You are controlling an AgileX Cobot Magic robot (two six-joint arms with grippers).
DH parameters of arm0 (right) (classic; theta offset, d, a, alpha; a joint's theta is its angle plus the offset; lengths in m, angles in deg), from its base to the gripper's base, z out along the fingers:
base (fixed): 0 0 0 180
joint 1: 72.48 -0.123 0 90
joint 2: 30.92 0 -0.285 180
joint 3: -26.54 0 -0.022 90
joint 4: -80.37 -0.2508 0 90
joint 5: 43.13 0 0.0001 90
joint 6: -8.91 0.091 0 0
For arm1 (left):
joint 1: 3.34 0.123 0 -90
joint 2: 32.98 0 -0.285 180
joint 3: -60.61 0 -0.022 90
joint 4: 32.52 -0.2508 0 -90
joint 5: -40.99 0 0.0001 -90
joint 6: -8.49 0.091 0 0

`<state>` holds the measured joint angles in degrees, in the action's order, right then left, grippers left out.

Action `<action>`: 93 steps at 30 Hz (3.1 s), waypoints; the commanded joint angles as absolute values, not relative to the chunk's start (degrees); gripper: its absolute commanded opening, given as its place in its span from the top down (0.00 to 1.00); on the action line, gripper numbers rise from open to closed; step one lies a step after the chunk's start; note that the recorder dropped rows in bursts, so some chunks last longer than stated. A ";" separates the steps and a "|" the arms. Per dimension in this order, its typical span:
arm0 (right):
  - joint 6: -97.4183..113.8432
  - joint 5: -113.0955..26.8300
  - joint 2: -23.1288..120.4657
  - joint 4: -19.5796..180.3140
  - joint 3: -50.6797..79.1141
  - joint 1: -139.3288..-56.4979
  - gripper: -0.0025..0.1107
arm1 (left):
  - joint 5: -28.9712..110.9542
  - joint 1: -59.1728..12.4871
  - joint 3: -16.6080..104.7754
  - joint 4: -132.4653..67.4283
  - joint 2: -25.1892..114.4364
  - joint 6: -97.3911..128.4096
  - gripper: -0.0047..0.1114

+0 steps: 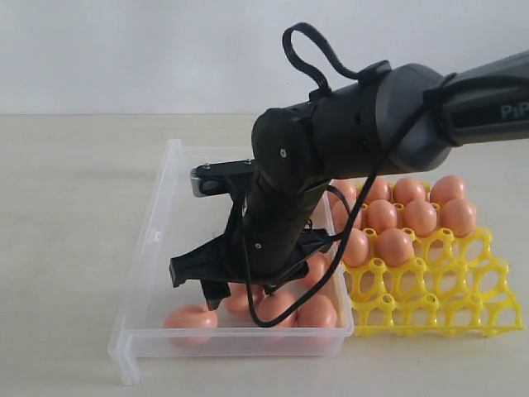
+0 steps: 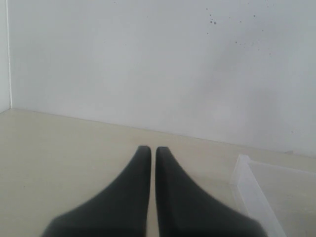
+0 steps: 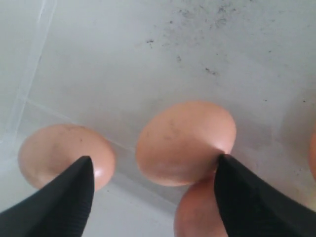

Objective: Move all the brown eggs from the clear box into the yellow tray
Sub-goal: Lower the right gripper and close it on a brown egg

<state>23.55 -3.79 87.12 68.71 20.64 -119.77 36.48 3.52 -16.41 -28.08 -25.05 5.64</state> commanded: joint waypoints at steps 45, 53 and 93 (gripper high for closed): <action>10.53 -9.92 89.58 83.96 20.92 -118.15 0.68 | 36.69 3.43 -16.61 -27.57 -25.19 5.13 0.93; 12.40 -10.85 89.79 84.85 20.92 -118.15 0.55 | 36.54 3.43 -16.61 -27.57 -25.19 5.13 0.93; 12.79 -8.86 96.22 87.56 24.38 -118.15 0.88 | 36.43 3.43 -16.61 -27.57 -25.19 5.13 0.93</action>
<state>13.43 -8.93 95.23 86.14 24.54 -118.47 36.48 3.52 -16.41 -28.08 -25.05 5.64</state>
